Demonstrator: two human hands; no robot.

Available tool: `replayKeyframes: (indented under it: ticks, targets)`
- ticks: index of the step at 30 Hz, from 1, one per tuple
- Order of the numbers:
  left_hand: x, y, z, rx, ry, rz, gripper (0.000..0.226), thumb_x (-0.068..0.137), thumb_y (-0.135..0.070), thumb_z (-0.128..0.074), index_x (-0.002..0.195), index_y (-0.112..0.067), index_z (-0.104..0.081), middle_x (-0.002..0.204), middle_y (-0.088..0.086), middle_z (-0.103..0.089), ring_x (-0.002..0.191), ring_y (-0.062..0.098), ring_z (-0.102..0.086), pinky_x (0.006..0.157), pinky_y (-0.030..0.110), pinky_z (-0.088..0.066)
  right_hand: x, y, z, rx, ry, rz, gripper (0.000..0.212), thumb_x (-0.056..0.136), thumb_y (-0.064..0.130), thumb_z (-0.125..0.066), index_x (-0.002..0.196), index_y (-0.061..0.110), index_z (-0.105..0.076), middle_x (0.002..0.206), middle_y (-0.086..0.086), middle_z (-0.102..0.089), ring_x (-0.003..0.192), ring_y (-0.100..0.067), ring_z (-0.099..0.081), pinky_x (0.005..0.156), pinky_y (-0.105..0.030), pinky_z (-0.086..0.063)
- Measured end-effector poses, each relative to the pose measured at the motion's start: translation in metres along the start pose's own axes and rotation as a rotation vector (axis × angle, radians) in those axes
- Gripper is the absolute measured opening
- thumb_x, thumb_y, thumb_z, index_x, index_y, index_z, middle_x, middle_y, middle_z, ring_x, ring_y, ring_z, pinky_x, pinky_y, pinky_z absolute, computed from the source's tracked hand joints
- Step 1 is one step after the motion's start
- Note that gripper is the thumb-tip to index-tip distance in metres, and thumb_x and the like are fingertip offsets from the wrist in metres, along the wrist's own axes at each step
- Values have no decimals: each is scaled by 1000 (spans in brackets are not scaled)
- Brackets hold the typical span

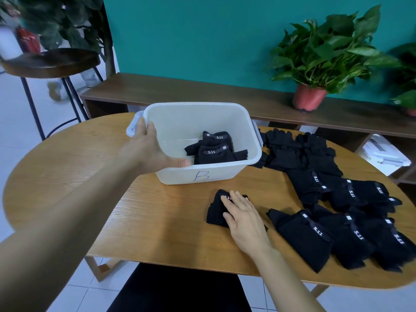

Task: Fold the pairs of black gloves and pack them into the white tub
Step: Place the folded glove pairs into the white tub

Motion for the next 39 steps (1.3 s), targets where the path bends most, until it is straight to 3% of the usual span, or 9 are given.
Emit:
replayKeyframes:
  ticks: [3,9,13,17,20,23,27,39]
  targets:
    - [0,-2,2,-30,-26,-22,161,28,-94,-62,156,-19,0,158,-4,-2,139,28,-30,101,46,-44,-4,8,-2,24,33,47,46,106,24,-42,151,23,-35,161,-1,-23,151,-13,-13,118,-19,5]
    - [-4,-6,2,-5,-22,-27,145,51,-80,-77,155,-15,0,158,-2,1,141,28,-26,102,45,-40,8,29,14,-10,95,206,48,98,24,-55,145,25,-47,151,2,-39,145,-18,-21,117,-32,-16]
    - [-8,-7,3,37,0,-21,146,55,-80,-74,156,-12,6,163,0,12,146,27,-21,106,45,-38,18,32,-6,-68,361,181,51,99,25,-55,147,31,-42,151,8,-29,141,-15,-16,121,-37,-10]
    - [-7,-4,2,50,13,-13,152,50,-86,-71,156,-15,12,164,2,21,150,27,-15,110,46,-35,25,31,-11,-132,465,177,48,99,22,-55,145,32,-44,153,9,-26,141,-12,-15,122,-41,-1]
    - [-7,-2,2,40,12,-5,152,49,-86,-71,156,-17,12,164,0,20,150,26,-16,110,45,-35,27,33,-13,-176,518,180,45,99,21,-55,142,33,-47,154,8,-25,142,-17,-16,122,-42,-6]
    - [-7,-4,4,40,10,-11,150,52,-84,-72,157,-16,10,164,0,17,149,27,-19,110,44,-35,28,31,-14,-175,541,144,39,98,23,-56,134,36,-49,148,9,-27,135,-23,-26,115,-40,-24]
    - [-7,-4,3,52,18,-8,151,51,-86,-70,156,-16,12,164,2,19,150,28,-18,111,46,-35,25,28,-15,-168,542,126,31,96,21,-56,124,33,-49,125,7,-34,113,-22,-41,96,-40,-45]
    - [-5,-4,2,62,21,-9,154,47,-90,-68,156,-14,9,164,-1,17,149,27,-19,110,45,-37,20,41,-9,-176,516,180,24,100,16,-50,123,22,-52,114,4,-38,102,-16,-40,84,-30,-41]
Point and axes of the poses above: each hand's wrist, its own x-axis towards the middle knuckle, its own z-axis out of the back of the hand, y = z × x, the point moved 9 cm from there along x, towards the middle knuckle
